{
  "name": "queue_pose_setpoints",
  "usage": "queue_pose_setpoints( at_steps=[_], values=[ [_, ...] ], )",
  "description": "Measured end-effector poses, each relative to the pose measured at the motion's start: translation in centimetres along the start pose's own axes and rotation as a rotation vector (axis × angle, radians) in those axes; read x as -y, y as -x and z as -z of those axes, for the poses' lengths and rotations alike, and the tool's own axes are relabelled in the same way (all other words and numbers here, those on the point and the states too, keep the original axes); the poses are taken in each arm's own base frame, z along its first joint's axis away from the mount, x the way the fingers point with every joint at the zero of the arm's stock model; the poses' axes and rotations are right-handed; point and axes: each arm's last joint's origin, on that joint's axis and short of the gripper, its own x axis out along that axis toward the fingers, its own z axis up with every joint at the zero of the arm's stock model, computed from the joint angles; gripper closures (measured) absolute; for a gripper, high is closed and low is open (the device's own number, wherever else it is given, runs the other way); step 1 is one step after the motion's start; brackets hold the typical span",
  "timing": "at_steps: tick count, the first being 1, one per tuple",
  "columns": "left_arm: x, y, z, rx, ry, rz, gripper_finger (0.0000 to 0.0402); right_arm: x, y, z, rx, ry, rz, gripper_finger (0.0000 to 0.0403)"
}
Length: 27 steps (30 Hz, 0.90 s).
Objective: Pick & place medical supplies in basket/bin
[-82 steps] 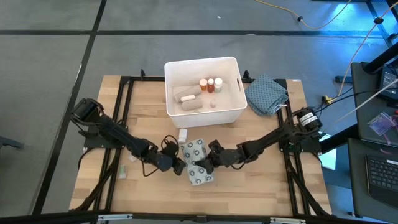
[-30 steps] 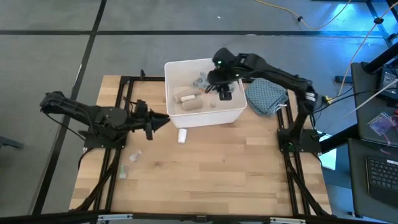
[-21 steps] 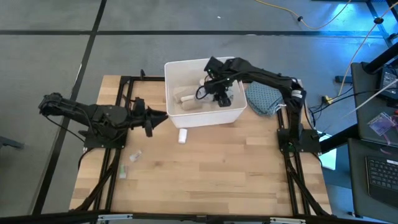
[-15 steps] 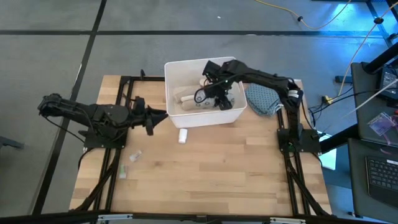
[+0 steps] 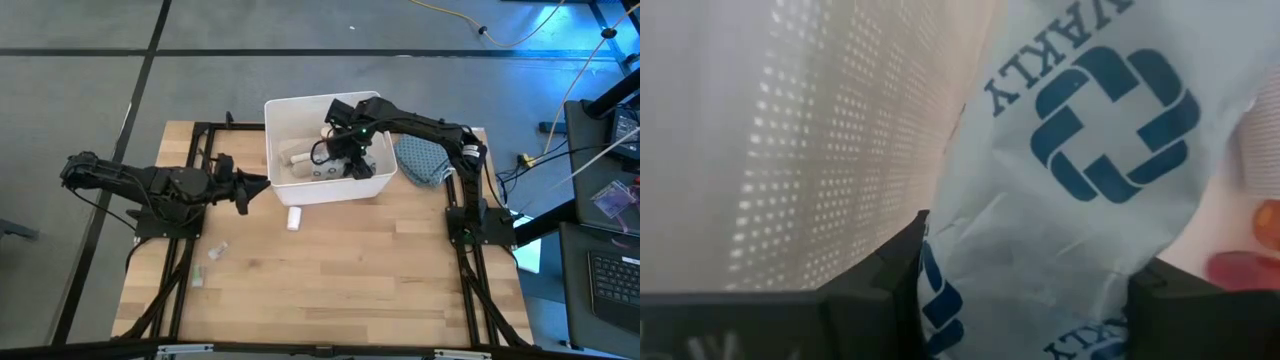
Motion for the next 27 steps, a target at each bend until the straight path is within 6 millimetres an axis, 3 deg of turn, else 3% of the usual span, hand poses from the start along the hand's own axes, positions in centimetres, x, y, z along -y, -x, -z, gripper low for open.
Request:
queue_pose_setpoints(
  at_steps=[6,16,27],
  values=[
    [-0.2,0.0,0.3,-0.032,-0.02,-0.014,0.0279,0.0,-0.1,-0.2,0.015,-0.034,0.0,0.0218],
    [-0.3,0.0,0.4,-0.044,-0.029,-0.024,0.0279,0.1,-0.6,-0.1,0.0,-0.006,-0.009,0.0171],
    [-0.4,0.0,0.5,-0.049,-0.033,-0.028,0.0279,0.3,-2.8,1.2,-0.081,0.007,-0.025,0.0139]
  ],
)
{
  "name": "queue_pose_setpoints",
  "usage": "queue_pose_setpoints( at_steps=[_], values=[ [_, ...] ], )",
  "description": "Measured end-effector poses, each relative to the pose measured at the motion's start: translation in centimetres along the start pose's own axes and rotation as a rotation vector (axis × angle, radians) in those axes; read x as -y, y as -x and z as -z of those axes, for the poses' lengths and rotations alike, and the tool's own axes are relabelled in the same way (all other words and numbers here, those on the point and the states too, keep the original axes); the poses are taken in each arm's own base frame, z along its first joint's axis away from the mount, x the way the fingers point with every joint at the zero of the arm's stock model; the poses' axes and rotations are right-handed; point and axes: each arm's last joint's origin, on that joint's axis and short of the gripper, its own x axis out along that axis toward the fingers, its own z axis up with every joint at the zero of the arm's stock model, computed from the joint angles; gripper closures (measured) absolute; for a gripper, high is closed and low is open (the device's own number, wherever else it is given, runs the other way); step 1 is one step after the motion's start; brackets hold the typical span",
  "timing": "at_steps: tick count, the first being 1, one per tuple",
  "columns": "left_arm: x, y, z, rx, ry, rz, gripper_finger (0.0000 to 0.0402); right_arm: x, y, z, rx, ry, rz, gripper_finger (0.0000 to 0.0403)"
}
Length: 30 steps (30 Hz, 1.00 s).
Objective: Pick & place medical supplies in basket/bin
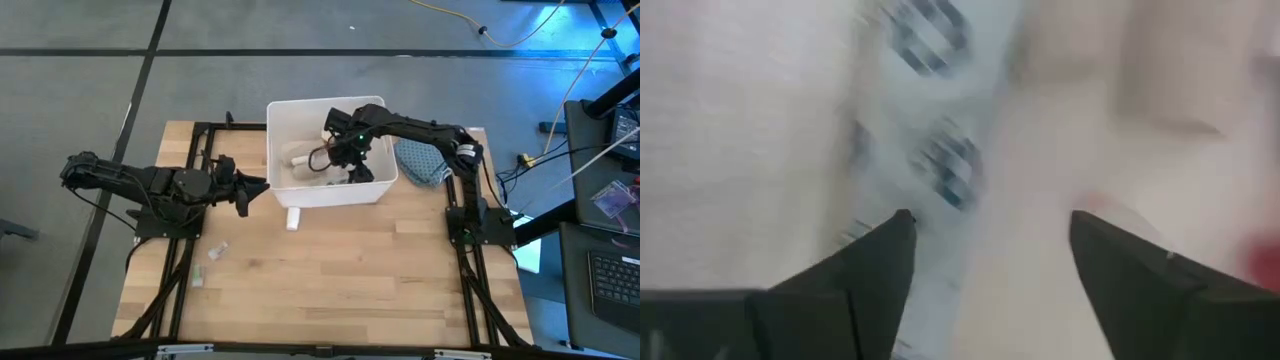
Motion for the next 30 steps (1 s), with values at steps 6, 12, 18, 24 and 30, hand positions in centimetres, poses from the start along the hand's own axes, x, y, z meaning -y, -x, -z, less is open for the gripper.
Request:
queue_pose_setpoints(
  at_steps=[6,12,18,24,30],
  values=[
    [-0.1,-0.1,-0.1,0.005,0.01,-0.007,0.0279,-0.1,0.3,-0.2,0.019,0.006,0.001,0.0101],
    [-0.4,-0.3,-0.3,0.004,0.032,-0.011,0.0279,-0.2,0.4,-0.1,0.016,-0.005,-0.006,0.0067],
    [-0.5,-0.4,-0.5,-0.027,0.037,0.017,0.0279,-0.4,1.2,-0.4,0.019,-0.012,-0.011,0.0045],
    [-0.7,-0.1,-0.8,-0.012,-0.017,0.021,0.0279,-0.5,4.3,-1.8,0.095,-0.036,0.051,0.0044],
    [-0.8,0.7,-1.2,0.013,-0.081,0.047,0.0279,-1.1,8.7,-3.5,0.217,-0.08,0.14,0.0044]
  ],
)
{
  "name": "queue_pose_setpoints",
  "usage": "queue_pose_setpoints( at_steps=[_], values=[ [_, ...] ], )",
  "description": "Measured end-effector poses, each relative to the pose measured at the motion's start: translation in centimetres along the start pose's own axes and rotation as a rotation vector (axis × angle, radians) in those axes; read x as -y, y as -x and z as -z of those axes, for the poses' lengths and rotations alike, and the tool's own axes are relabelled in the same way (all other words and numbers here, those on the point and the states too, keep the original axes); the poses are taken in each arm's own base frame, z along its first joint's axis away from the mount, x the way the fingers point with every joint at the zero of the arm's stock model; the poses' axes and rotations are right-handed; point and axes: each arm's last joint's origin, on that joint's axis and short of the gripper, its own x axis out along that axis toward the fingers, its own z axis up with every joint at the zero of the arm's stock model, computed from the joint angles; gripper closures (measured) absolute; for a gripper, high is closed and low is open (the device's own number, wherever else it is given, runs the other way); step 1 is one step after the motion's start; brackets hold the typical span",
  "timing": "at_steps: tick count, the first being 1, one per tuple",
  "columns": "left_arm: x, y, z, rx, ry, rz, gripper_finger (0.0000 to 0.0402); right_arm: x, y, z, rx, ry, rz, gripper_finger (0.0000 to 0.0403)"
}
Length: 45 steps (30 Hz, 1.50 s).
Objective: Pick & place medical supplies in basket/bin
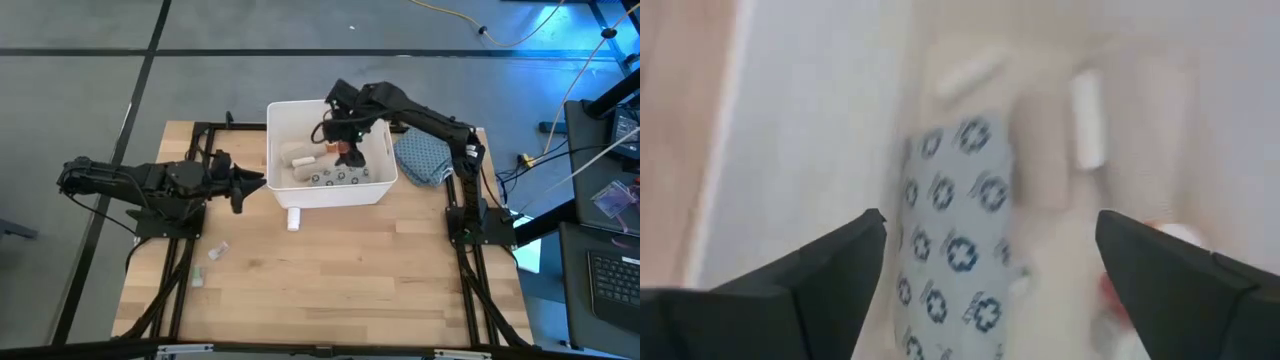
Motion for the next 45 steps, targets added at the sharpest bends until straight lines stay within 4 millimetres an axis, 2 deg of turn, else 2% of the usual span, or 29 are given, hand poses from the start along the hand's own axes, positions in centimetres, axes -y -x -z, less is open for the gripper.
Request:
queue_pose_setpoints(
  at_steps=[6,11,16,20,25,28,32,36,38,40,45],
  values=[
    [0.1,-0.1,0.4,-0.075,-0.015,0.054,0.0279,-2.5,4.7,-2.9,0.144,0.012,0.054,0.0043],
    [0.7,-0.9,1.5,-0.174,-0.142,0.112,0.0279,-6.4,6.1,-4.5,0.237,0.043,0.038,0.0043],
    [1.5,-1.6,2.1,-0.229,-0.142,0.19,0.0279,-11.8,5.3,-6.2,0.227,0.085,-0.046,0.0043],
    [1.7,-1.8,2.2,-0.241,-0.112,0.202,0.0279,-16.0,4.6,-7.2,0.203,0.067,-0.034,0.0043],
    [1.6,-1.8,2.2,-0.246,-0.078,0.185,0.0279,-20.6,3.2,-7.6,0.161,0.038,-0.07,0.0043],
    [1.5,-1.8,2.2,-0.241,-0.062,0.174,0.0279,-22.6,2.2,-7.4,0.124,0.01,-0.166,0.0043],
    [1.6,-1.8,2.3,-0.27,-0.034,0.205,0.0268,-24.3,-0.4,-6.8,0.044,-0.03,-0.242,0.0043],
    [1.7,-1.7,2.4,-0.306,-0.029,0.241,0.0238,-24.9,-3.6,-6.0,-0.006,-0.088,-0.244,0.0043],
    [1.7,-1.7,2.5,-0.314,-0.034,0.247,0.022,-25.1,-4.6,-5.6,0.004,-0.133,-0.239,0.0043],
    [1.7,-1.7,2.5,-0.325,-0.032,0.261,0.0204,-25.3,-5.0,-5.1,0.056,-0.188,-0.197,0.0043],
    [1.9,-1.5,2.8,-0.411,0.016,0.324,0.0186,-26.0,-3.3,-2.4,0.26,-0.35,-0.027,0.0043]
  ],
)
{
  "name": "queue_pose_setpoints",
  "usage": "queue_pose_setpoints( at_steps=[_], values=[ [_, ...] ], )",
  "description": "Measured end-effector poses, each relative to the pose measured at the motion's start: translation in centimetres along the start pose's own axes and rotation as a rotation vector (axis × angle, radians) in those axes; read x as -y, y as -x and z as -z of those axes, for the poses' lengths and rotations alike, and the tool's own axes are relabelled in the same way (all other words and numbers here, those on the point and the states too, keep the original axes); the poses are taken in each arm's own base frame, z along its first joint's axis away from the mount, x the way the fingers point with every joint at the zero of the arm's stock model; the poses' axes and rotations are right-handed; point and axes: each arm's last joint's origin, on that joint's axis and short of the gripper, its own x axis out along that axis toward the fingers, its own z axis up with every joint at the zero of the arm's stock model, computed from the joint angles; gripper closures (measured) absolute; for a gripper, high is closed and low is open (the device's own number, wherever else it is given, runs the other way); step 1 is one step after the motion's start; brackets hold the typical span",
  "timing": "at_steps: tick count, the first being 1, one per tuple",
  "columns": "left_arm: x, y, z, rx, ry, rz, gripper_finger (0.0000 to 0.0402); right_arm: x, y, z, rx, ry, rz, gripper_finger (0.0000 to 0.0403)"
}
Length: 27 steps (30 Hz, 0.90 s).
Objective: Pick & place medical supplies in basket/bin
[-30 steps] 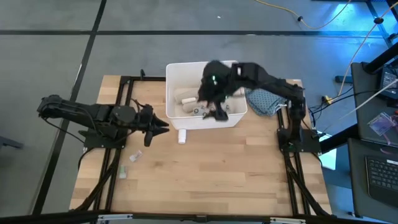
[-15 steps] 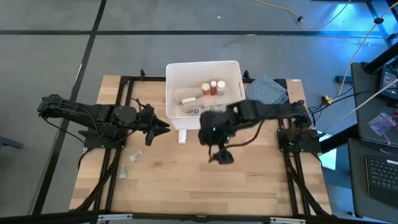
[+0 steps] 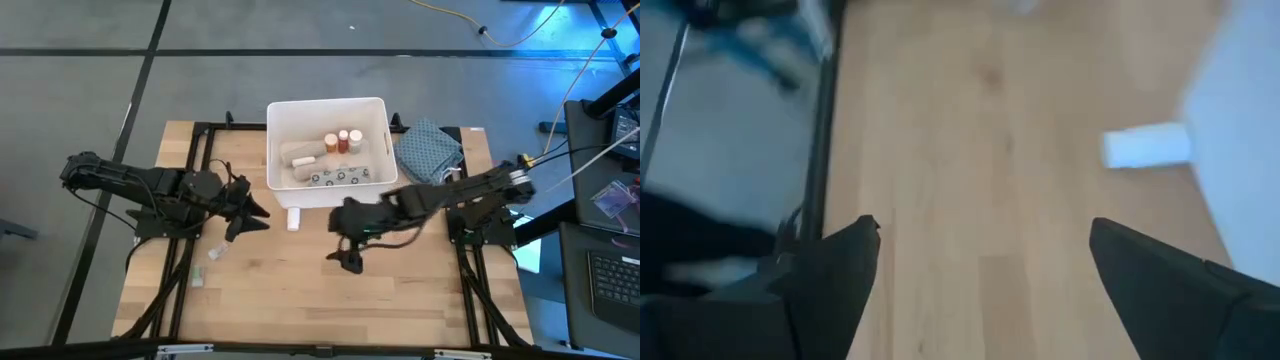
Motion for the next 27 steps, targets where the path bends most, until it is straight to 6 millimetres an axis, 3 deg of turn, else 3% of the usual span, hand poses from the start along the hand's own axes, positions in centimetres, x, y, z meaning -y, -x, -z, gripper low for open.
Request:
queue_pose_setpoints(
  at_steps=[6,11,15,20,24,27],
  values=[
    [0.0,0.0,0.0,-0.006,0.015,0.002,0.019,0.0,0.1,4.6,0.261,-0.228,0.052,0.0043],
    [-0.4,-0.2,1.7,-0.18,-0.069,-0.03,0.0202,-0.3,-1.4,7.2,0.361,-0.311,0.023,0.0043],
    [-1.2,-0.3,4.1,-0.409,-0.08,-0.18,0.0215,-0.2,-1.9,7.8,0.399,-0.327,0.001,0.0043],
    [-2.1,-0.1,7.4,-0.664,-0.014,-0.495,0.0226,0.3,-1.9,7.5,0.42,-0.331,0.03,0.0043],
    [-2.5,-0.2,9.0,-0.721,0.092,-0.756,0.0229,0.9,-2.0,7.2,0.427,-0.343,0.045,0.0043],
    [-2.3,-0.8,10.0,-0.797,0.158,-0.825,0.0229,1.4,-2.0,7.0,0.434,-0.352,0.053,0.0043]
  ],
)
